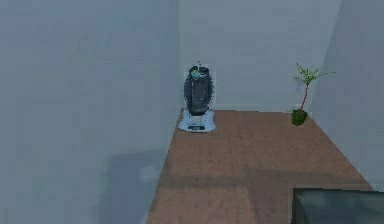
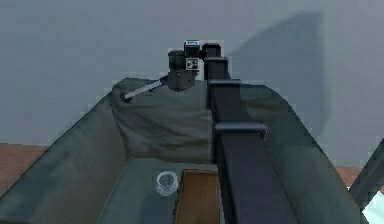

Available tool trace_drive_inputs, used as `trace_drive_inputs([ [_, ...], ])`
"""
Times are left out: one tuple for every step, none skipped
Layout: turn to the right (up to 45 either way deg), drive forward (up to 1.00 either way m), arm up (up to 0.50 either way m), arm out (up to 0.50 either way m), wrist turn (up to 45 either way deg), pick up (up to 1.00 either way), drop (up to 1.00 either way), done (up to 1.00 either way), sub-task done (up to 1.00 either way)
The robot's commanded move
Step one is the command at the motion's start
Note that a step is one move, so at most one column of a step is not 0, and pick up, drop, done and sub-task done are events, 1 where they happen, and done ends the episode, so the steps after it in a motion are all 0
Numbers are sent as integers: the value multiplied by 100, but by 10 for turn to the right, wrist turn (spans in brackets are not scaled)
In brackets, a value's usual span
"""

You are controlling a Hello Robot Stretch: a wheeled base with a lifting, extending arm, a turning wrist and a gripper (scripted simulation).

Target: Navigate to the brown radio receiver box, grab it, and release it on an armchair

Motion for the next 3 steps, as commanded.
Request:
trace_drive_inputs([
  [0, 0, 0, 0, -450, 0, 0, 0, 0],
  [0, 0, 0, 0, -360, 0, 0, 0, 0],
  [0, 0, 0, -38, 0, 0, 0, 0, 0],
])
